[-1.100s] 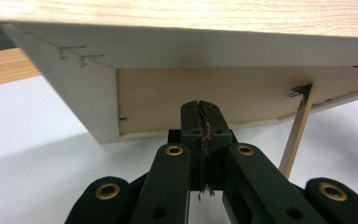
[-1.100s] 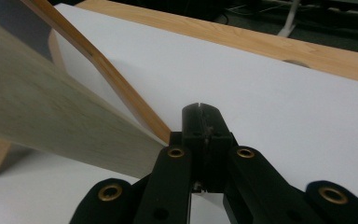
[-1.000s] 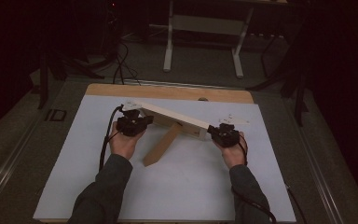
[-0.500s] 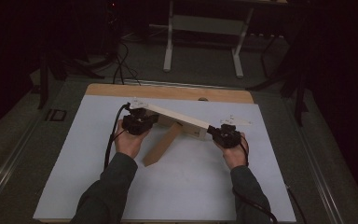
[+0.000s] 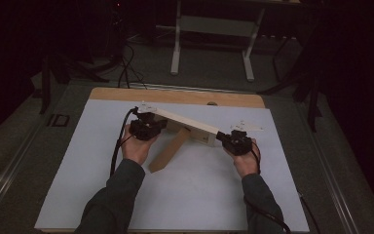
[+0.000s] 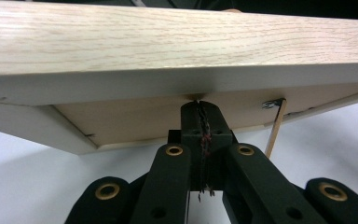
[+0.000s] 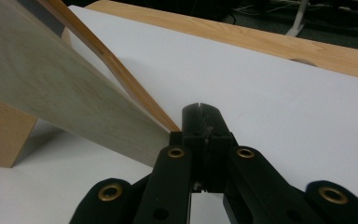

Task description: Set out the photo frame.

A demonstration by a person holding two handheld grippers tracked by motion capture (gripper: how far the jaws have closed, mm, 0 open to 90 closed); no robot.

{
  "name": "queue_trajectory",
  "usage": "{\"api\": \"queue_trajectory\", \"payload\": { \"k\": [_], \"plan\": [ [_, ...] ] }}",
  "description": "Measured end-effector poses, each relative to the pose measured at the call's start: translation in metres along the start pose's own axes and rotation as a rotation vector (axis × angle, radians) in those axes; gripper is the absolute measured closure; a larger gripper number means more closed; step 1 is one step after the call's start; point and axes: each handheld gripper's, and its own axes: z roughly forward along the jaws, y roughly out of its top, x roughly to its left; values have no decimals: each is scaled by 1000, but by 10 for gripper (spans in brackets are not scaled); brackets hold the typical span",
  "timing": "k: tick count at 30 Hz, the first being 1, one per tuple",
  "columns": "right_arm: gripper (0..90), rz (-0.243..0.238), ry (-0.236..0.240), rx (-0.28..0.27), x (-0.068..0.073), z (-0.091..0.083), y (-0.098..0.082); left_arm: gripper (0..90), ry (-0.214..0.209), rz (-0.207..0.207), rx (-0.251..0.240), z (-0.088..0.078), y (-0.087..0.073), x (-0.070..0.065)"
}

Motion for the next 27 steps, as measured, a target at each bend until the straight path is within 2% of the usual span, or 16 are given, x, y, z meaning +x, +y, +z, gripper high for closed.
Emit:
{"api": "queue_trajectory", "payload": {
  "k": [18,27],
  "plan": [
    [899,-29,36,0,6,-3,0,900,-10,-1,7,5,5,-6],
    [899,-65,51,13,8,-3,3,900,-18,1,7,6,7,-8]
  ]
}}
